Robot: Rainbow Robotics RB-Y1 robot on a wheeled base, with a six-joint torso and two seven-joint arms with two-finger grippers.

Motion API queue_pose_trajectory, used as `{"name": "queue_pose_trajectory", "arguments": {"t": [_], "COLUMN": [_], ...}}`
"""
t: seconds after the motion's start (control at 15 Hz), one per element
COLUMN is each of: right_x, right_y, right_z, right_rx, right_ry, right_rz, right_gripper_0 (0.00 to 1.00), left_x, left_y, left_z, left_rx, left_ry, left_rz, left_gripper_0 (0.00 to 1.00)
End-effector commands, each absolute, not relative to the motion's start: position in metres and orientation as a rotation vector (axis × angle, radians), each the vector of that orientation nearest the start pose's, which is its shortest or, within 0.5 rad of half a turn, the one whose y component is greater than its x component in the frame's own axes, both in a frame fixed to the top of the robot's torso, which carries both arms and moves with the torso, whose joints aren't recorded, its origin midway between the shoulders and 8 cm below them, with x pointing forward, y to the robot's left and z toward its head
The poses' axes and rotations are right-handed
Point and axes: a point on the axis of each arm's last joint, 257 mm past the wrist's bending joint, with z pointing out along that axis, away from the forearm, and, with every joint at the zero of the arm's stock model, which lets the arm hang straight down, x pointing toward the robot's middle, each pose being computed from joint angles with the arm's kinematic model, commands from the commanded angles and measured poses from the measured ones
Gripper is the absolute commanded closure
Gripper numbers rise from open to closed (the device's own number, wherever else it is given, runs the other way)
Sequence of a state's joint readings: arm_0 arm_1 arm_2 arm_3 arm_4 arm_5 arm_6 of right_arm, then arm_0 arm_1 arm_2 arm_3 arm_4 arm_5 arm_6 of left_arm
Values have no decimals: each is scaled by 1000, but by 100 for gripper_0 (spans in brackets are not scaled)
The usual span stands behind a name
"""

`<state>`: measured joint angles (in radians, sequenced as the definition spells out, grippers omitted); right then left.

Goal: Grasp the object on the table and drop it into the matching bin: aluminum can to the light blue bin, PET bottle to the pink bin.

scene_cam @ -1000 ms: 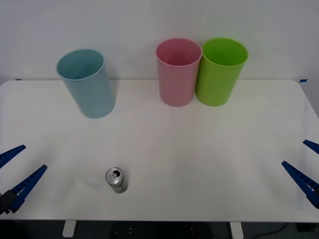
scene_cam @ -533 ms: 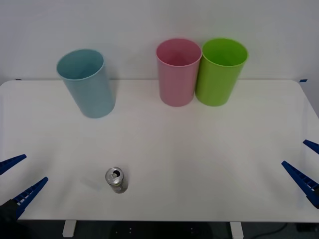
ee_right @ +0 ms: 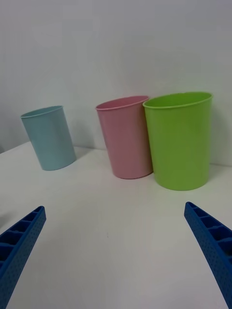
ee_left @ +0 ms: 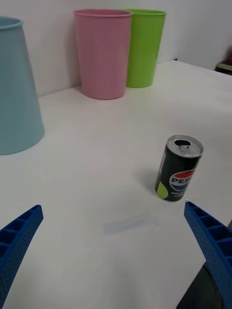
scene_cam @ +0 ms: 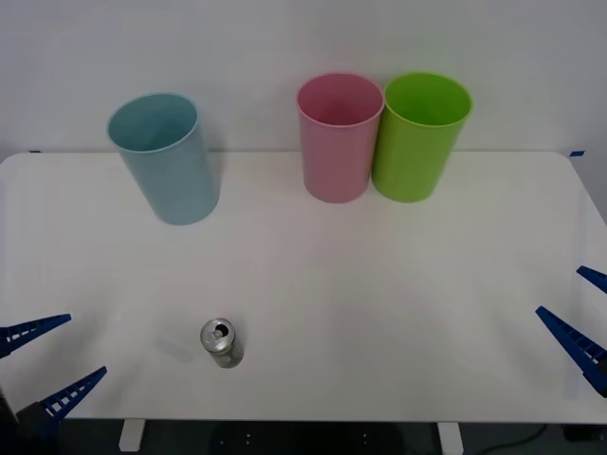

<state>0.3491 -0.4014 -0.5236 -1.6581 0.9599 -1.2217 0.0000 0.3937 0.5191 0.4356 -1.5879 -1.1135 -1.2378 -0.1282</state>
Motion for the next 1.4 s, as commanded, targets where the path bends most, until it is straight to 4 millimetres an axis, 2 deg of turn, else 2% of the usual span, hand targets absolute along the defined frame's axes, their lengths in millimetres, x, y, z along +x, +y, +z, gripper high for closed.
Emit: {"name": "queue_pose_trajectory", "arguments": {"t": [0.07,0.4,1.0,1.4], "right_x": [342,342,342,342], "right_y": [-330,-330,-330,-330], "right_z": [-169,-169,-169,-169], "right_rx": [-465,-465,-465,-465], "right_ry": [1441,1441,1441,1441], "right_rz": [567,567,567,567], "right_gripper_0": [0,0,0,0], "left_x": [317,327,336,345], "left_y": [318,291,232,211], "left_z": [-267,-296,-308,-318], "left_rx": [770,756,774,798], "left_ry": [1627,1596,1509,1506], "left_rz": [-497,-586,-621,-606], "left_gripper_0": [0,0,0,0]}}
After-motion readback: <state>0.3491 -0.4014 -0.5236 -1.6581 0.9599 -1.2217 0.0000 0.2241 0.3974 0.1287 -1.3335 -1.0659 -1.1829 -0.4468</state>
